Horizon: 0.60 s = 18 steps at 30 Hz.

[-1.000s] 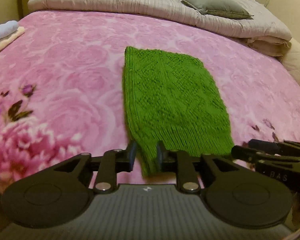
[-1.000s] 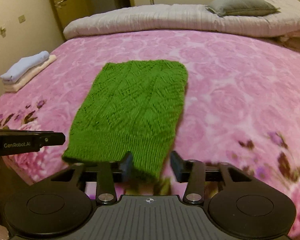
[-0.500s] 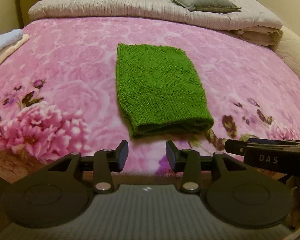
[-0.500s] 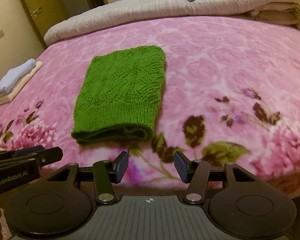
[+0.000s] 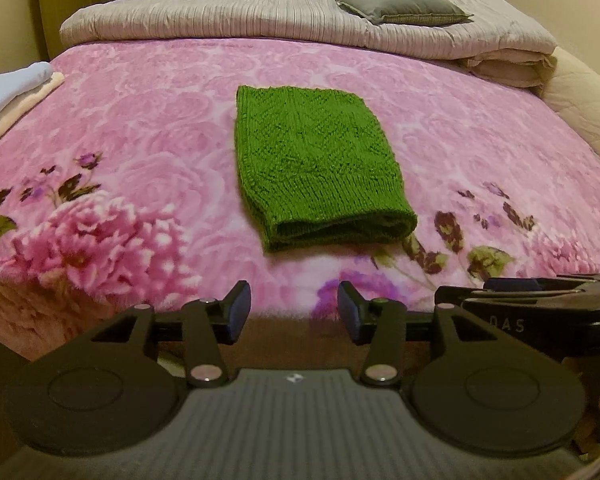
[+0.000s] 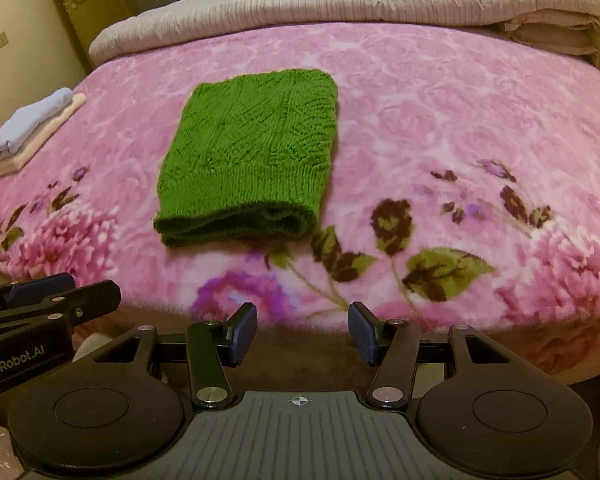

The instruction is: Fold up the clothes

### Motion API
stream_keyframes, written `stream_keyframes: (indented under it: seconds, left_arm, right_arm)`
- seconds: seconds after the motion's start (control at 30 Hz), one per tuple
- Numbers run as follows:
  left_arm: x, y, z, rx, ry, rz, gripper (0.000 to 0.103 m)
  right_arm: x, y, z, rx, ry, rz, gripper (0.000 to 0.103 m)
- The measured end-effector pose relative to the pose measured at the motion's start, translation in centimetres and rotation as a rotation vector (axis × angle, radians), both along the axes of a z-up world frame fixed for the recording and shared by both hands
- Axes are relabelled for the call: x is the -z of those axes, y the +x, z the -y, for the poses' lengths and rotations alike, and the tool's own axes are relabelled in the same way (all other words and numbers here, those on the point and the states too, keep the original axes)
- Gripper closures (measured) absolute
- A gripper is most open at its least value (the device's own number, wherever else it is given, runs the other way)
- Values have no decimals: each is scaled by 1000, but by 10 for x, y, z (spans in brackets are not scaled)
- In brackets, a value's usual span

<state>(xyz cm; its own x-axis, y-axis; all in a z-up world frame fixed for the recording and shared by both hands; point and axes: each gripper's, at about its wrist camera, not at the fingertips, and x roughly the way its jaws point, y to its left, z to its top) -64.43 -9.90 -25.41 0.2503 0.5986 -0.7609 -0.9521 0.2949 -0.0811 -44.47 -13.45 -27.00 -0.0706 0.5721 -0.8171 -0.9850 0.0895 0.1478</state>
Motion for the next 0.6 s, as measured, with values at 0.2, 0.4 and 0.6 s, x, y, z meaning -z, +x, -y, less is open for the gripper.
stream_keyframes:
  seconds: [0.2,0.4,0.6]
  left_arm:
    - [3,-6,3,-3,-18,20,59]
    - [5,-7,1,-7,-27,30,59]
    - [11,-11,-7,-28,-54,35,58]
  right_arm:
    - [-5,-2,4,0,14,9,48]
    - [-7,-3,3,2,24,8,48]
    - [-3,-6,-3,-14,13,14,48]
